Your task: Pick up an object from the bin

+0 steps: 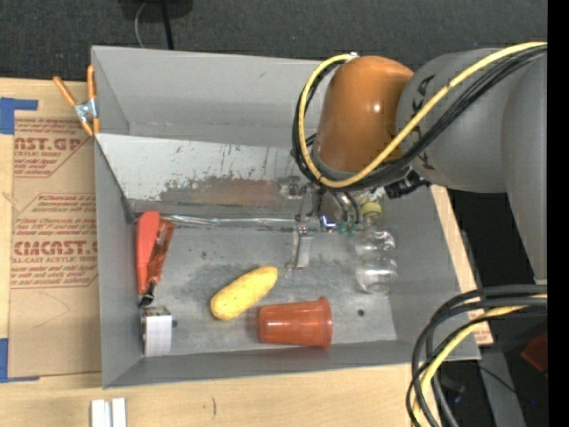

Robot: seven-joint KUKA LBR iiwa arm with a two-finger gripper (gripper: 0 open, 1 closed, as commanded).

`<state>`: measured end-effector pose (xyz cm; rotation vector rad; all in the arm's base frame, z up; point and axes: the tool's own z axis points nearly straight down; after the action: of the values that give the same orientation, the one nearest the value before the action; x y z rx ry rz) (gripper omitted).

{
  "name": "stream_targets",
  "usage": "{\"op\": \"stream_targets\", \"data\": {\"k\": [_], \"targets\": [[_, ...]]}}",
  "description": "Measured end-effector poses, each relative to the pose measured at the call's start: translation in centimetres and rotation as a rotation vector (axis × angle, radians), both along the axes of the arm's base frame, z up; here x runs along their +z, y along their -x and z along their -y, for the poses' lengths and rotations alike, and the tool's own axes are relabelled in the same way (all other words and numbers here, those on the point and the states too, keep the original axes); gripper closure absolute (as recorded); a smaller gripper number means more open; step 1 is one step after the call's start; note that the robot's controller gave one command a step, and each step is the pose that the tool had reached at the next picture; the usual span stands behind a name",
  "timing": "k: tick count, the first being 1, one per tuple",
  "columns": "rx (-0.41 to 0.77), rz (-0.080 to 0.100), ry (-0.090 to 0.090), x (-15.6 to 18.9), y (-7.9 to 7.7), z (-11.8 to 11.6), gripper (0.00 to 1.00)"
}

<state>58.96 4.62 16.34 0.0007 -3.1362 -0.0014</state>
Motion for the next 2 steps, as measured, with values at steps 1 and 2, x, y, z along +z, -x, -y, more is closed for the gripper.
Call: {"op": "stream_targets", "data": {"k": [1, 2], "targets": [[0.0, 0.007, 0.0, 0.5, -0.1, 0.0, 0.0], [0.065, 0.011, 0.0, -2.9, 2.4, -0.2, 0.0]]}}
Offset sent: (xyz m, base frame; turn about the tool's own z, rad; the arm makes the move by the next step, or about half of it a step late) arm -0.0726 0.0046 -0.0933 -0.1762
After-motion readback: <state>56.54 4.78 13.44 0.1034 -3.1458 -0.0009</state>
